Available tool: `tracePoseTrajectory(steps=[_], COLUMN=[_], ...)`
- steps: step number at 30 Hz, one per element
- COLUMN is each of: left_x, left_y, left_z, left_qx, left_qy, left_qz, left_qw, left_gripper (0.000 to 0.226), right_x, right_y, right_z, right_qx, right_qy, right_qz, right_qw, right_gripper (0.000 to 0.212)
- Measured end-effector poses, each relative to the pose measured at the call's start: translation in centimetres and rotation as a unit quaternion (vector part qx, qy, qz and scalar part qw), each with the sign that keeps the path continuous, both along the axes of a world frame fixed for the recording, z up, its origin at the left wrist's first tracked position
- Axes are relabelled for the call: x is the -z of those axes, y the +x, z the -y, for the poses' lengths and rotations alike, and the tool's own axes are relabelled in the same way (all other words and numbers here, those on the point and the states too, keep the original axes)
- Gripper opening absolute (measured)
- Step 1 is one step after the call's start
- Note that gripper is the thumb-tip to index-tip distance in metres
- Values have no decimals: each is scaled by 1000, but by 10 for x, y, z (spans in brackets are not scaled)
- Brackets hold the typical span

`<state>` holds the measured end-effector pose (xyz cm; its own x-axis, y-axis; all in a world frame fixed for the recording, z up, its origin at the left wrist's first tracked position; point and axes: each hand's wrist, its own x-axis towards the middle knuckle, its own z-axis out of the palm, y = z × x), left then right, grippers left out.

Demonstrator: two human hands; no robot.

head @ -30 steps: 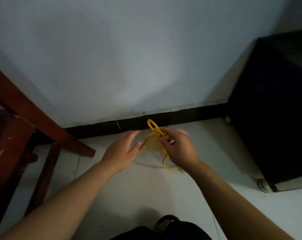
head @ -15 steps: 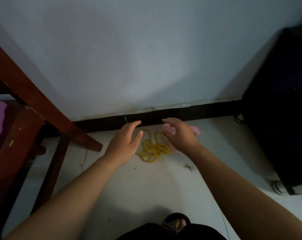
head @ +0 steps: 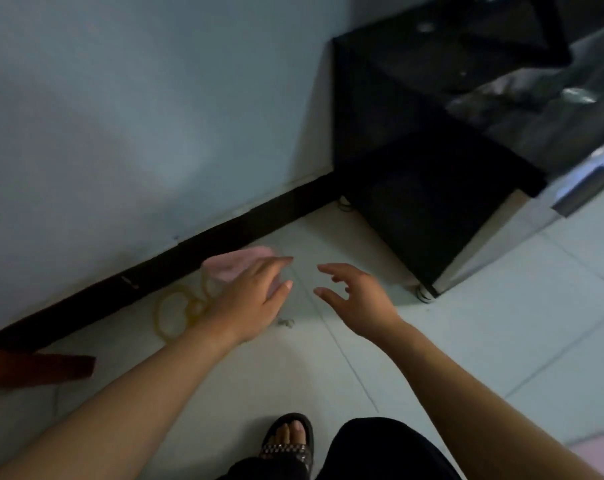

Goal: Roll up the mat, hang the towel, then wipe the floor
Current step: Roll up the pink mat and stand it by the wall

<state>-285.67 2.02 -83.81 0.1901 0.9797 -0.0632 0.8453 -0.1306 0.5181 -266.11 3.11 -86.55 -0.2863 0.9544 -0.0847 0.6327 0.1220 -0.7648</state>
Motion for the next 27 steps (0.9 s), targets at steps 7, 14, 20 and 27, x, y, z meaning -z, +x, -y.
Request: tracePoseTrajectory(steps=[7,14,20,27], left_x=[11,16,8,-4], left_y=[126,248,340,434], left_z=[-21,-11,2,31], left_qx=[207,382,493,573], left_qy=[-22,-13,39,83], left_qz=[-14,-19,-66,-94], left_qw=[978,924,866,810], left_gripper=[58,43,44,44], right_x=[11,16,16,16], right_y=[121,222,285,349], right_z=[41,106,162,229], right_qx=[162,333,419,492], right_qy=[3,5,6,14], right_qz=[17,6,14,23], right_qw=[987,943,908,870], right_gripper=[41,38,39,40])
